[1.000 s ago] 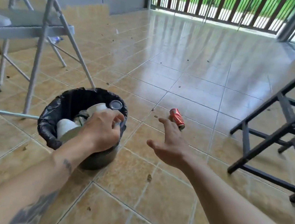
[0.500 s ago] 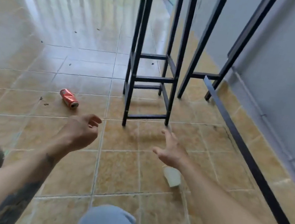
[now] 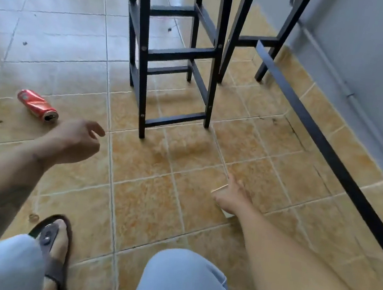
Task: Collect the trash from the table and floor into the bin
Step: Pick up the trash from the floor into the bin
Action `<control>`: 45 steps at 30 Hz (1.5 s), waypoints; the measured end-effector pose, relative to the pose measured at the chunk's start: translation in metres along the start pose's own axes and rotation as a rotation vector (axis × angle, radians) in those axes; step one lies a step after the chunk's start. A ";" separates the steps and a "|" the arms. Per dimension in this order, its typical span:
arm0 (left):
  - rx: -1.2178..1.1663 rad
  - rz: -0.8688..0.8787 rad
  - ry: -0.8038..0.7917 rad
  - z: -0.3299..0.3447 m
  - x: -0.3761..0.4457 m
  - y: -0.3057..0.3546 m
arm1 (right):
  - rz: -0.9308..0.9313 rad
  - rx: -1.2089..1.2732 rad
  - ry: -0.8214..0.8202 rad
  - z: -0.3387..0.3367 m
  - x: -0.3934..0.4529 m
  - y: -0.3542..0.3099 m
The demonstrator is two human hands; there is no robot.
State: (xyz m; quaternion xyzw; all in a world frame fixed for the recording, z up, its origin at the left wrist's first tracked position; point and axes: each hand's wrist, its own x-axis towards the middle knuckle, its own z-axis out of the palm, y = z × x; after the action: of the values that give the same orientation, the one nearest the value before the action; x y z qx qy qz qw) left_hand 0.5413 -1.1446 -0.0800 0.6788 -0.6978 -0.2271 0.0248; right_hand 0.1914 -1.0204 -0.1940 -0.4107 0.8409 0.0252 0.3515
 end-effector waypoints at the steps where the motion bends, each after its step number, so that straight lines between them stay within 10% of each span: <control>1: 0.025 0.004 -0.027 0.003 0.013 -0.011 | 0.026 -0.007 -0.004 0.007 0.005 -0.001; 10: 0.245 0.084 -0.209 0.006 0.087 -0.113 | 0.076 -0.157 0.020 0.050 0.033 -0.038; 18: 0.110 -0.082 -0.176 -0.021 0.116 -0.169 | -0.457 -0.052 -0.069 0.055 0.011 -0.255; 27: 0.025 -0.050 -0.001 -0.005 0.193 -0.234 | -0.620 0.050 -0.107 0.083 0.023 -0.418; 37: 0.664 0.185 -0.219 0.016 0.265 -0.290 | -0.643 -0.075 -0.165 0.085 0.050 -0.447; 45: 0.345 0.086 -0.124 0.024 0.232 -0.263 | -0.691 -0.106 -0.171 0.074 0.036 -0.431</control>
State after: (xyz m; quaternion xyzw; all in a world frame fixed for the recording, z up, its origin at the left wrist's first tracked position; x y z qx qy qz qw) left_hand 0.7613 -1.3537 -0.2567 0.6272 -0.7551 -0.1442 -0.1251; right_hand 0.5240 -1.3054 -0.1657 -0.6848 0.6175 -0.0175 0.3865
